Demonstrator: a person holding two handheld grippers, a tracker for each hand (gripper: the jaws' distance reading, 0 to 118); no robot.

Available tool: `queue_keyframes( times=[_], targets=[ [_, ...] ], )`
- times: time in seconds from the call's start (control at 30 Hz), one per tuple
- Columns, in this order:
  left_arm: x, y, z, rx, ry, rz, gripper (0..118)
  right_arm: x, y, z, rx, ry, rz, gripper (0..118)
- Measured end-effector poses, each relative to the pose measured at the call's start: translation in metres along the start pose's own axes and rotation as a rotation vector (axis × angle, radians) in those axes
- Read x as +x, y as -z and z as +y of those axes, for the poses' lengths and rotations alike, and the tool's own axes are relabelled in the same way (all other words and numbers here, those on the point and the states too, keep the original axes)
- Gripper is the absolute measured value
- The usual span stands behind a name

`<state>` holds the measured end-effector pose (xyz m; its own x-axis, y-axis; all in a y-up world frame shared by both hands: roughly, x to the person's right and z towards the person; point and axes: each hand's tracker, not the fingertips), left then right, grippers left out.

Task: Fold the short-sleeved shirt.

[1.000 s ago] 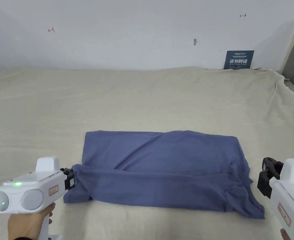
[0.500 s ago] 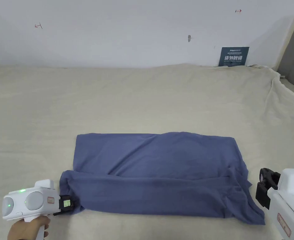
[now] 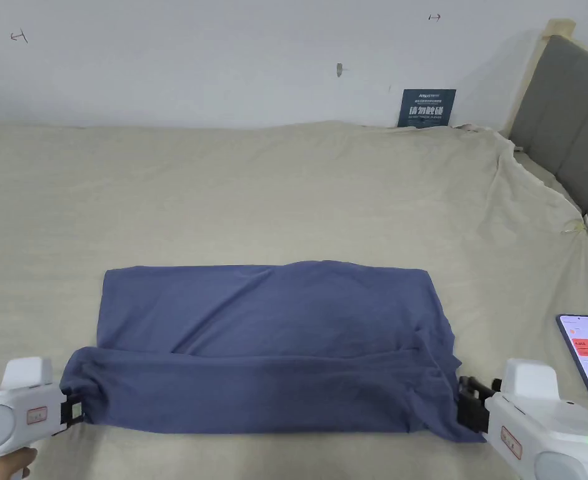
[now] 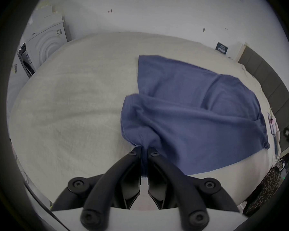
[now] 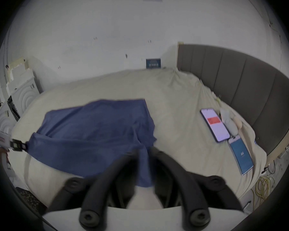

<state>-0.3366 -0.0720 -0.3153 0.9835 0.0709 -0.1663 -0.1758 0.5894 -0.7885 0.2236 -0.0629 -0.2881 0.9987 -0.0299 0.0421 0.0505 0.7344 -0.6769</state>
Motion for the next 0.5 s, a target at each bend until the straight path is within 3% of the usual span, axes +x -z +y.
queue_keyframes(
  times=[0.03,0.07,0.2,0.33,0.47,0.5],
  targets=[
    [0.0,-0.004,0.002,0.011,-0.001,0.001,5,0.003,0.008,-0.004,-0.044,-0.002,-0.001,74],
    [0.0,-0.006,0.004,0.016,-0.002,-0.003,5,0.005,0.019,-0.008,-0.083,-0.002,0.007,85],
    [0.004,-0.009,0.008,0.022,0.004,-0.003,5,0.013,0.056,-0.024,-0.191,0.001,-0.007,84],
    [0.007,-0.008,0.006,0.013,0.012,0.004,5,0.015,0.077,-0.029,-0.219,0.004,-0.001,62],
    [0.0,-0.001,0.006,0.004,0.01,0.009,5,0.013,0.076,-0.028,-0.219,0.005,0.033,8],
    [-0.001,-0.001,0.005,0.003,0.009,0.012,5,0.011,0.073,-0.027,-0.204,-0.016,0.046,8]
  ],
)
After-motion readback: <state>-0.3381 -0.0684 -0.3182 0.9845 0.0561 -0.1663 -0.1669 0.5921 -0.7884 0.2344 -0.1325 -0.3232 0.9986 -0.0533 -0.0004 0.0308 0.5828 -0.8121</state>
